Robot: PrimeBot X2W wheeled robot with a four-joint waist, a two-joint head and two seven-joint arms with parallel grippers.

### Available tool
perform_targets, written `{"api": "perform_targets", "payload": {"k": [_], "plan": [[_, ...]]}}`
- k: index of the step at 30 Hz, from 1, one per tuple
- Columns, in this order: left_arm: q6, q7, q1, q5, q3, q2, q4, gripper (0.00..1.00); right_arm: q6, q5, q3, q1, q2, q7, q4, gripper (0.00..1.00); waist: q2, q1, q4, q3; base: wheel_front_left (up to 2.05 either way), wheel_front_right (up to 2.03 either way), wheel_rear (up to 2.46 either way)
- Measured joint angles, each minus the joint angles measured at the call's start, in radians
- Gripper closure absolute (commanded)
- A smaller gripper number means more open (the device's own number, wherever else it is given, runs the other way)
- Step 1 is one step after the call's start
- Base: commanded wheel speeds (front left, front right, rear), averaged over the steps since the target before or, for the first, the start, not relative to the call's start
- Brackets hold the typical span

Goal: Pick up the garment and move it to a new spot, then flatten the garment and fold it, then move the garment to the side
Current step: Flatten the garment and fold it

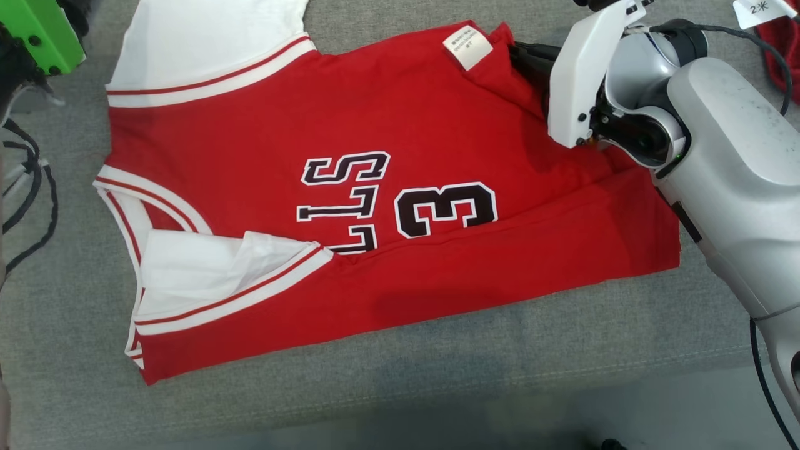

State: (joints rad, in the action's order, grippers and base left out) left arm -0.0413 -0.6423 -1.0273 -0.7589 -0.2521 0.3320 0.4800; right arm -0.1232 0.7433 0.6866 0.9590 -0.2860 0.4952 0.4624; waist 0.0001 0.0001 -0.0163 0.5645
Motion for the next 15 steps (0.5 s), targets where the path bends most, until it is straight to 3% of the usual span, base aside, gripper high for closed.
{"api": "perform_targets", "payload": {"k": [5, 15], "plan": [[-0.028, -0.015, -0.029, -0.001, -0.017, 0.018, -0.003, 0.00, 0.000, 0.009, 0.011, 0.023, 0.011, -0.002, -0.026, 1.00, 0.0000, 0.0000, -0.032, 0.032, 0.00, 0.00, 0.00], [-0.039, -0.022, -0.036, 0.044, -0.044, 0.075, 0.032, 0.00, -0.008, 0.043, 0.041, 0.053, 0.032, -0.044, -0.055, 1.00, 0.0000, 0.0000, -0.106, 0.087, 0.00, 0.00, 0.00]]}}
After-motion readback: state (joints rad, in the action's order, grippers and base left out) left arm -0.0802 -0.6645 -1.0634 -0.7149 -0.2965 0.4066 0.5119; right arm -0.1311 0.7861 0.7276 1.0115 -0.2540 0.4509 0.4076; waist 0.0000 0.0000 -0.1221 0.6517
